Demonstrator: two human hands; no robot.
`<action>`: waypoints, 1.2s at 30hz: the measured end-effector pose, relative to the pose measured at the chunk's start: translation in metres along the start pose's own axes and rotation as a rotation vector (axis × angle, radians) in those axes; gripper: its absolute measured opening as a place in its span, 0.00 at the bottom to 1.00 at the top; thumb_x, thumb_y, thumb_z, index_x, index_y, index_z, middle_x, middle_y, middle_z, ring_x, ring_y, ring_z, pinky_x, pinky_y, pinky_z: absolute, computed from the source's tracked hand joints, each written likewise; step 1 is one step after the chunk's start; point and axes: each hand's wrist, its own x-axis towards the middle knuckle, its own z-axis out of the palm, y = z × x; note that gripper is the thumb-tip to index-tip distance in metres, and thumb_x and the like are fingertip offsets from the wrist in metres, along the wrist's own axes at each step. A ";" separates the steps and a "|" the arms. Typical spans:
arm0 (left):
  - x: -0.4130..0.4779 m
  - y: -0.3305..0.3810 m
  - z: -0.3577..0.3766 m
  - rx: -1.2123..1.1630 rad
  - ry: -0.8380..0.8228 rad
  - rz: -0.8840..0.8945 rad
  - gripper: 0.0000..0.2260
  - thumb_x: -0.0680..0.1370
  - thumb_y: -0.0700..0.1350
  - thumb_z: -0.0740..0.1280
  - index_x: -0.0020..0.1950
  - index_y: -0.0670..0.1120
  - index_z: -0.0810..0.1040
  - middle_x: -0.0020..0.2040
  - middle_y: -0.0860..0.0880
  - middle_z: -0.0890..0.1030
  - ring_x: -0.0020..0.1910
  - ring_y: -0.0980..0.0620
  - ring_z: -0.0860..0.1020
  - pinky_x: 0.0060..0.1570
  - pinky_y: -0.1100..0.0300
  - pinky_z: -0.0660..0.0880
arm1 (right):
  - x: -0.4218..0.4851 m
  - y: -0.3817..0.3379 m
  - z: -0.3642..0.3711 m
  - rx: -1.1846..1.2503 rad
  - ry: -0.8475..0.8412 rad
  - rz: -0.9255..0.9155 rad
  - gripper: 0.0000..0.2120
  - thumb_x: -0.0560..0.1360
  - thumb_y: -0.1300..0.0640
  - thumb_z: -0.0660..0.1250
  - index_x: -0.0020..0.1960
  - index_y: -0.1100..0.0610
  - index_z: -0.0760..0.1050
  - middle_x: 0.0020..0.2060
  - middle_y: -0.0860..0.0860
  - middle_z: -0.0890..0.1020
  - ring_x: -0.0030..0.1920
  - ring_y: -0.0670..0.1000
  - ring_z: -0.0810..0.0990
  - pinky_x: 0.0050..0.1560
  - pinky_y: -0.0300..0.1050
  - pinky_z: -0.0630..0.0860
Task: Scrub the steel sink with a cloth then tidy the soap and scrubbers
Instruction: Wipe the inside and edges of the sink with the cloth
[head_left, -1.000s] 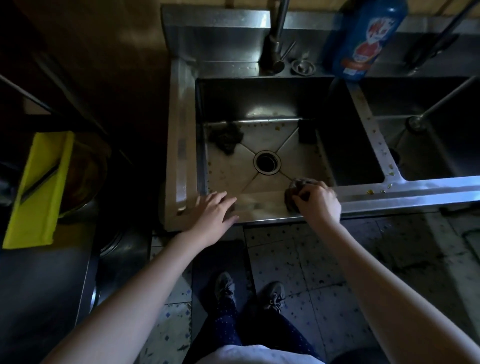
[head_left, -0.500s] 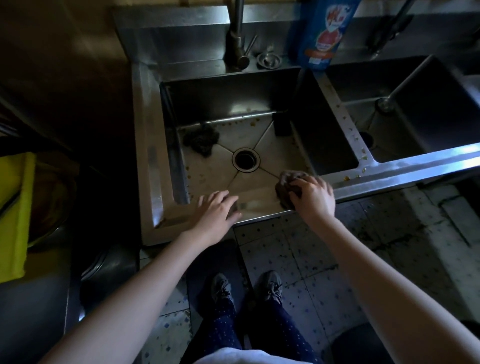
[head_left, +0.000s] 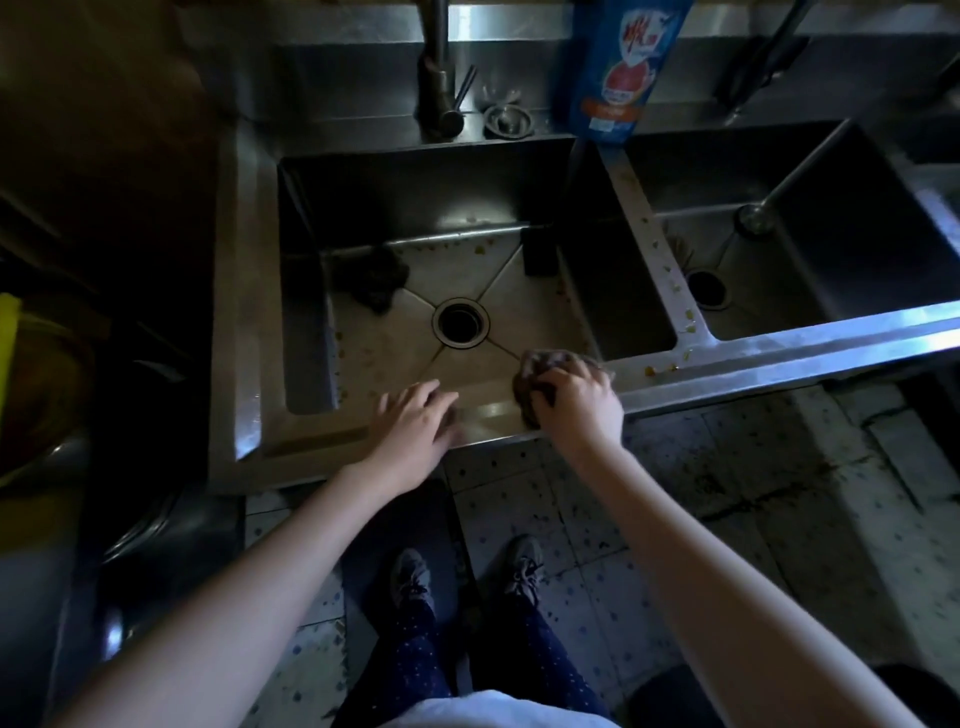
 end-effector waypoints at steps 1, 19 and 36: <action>0.002 0.004 0.001 0.001 0.004 -0.008 0.20 0.79 0.53 0.59 0.70 0.52 0.65 0.73 0.49 0.62 0.70 0.46 0.62 0.69 0.43 0.55 | -0.001 0.000 0.001 -0.002 0.001 -0.024 0.15 0.76 0.47 0.62 0.59 0.50 0.77 0.64 0.52 0.73 0.63 0.59 0.69 0.58 0.52 0.73; 0.042 0.084 0.035 -0.063 0.031 -0.088 0.17 0.79 0.54 0.58 0.68 0.52 0.67 0.73 0.50 0.60 0.69 0.43 0.63 0.68 0.45 0.52 | 0.048 0.166 -0.034 0.155 0.149 0.039 0.10 0.72 0.52 0.68 0.54 0.49 0.80 0.56 0.48 0.78 0.58 0.54 0.72 0.46 0.48 0.75; 0.069 0.135 0.050 -0.036 0.039 -0.033 0.17 0.79 0.52 0.59 0.68 0.52 0.67 0.71 0.51 0.64 0.68 0.46 0.64 0.68 0.43 0.54 | 0.053 0.167 -0.027 0.124 0.100 -0.185 0.10 0.73 0.51 0.67 0.54 0.47 0.79 0.57 0.45 0.78 0.57 0.53 0.72 0.41 0.45 0.75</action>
